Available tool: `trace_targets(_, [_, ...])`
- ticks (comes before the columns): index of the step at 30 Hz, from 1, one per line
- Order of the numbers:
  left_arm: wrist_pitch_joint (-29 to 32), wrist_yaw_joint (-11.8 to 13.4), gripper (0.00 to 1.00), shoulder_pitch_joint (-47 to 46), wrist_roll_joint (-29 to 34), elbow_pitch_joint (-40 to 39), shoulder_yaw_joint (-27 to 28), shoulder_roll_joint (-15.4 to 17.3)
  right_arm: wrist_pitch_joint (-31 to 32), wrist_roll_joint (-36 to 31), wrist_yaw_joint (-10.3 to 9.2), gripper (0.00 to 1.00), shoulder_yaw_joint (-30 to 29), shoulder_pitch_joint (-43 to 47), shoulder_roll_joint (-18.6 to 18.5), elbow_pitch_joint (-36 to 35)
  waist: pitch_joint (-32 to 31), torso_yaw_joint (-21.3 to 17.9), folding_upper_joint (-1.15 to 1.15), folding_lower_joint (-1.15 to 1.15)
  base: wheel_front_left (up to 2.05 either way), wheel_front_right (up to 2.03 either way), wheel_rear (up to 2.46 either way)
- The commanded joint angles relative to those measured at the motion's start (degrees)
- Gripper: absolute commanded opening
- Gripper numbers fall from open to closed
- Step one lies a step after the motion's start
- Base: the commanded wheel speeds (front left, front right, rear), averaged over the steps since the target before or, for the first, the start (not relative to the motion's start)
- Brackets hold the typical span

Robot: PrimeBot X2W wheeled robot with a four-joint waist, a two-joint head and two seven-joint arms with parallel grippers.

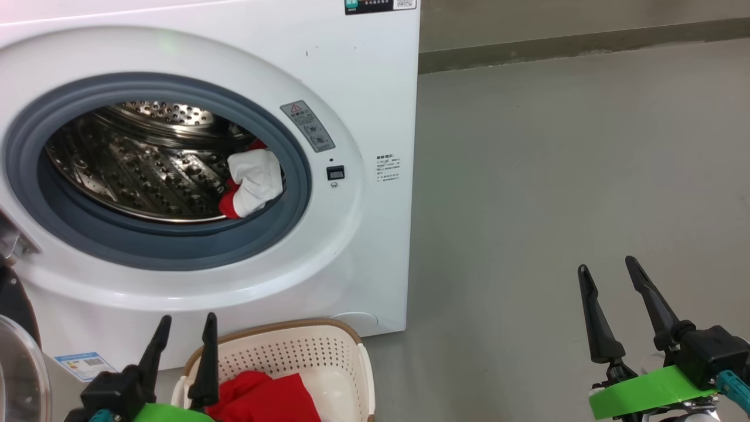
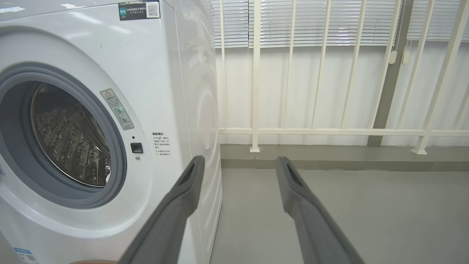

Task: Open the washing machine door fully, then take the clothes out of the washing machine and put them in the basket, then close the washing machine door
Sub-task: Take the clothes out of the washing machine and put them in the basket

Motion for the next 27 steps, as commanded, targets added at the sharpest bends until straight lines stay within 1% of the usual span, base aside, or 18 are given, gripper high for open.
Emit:
trace_targets(1, [-0.7, 0.59, 1.0, -0.38, 1.19, -2.04, 1.68, 1.28, -0.36, -0.25, 0.36, 1.0, 1.0, -0.56, -0.45, -1.72, -0.03, 0.02, 0.0, 0.0, 0.0, 0.0, 0.0])
trace_targets(3, [-0.7, 0.9, 1.0, 0.05, 2.1, -2.68, 1.56, 1.31, -0.36, -0.37, 0.36, 1.0, 1.02, -0.44, -0.45, -1.91, -0.02, 0.0, 0.0, 0.0, 0.0, 0.0, 0.0])
trace_targets(27, [-0.7, 0.5, 1.0, 1.82, 2.86, -4.05, 3.16, 0.38, -0.36, -0.68, 0.36, 1.0, 2.04, -0.08, -0.45, -1.78, -0.68, -0.44, 0.0, 0.0, 0.0, 0.0, 0.0])
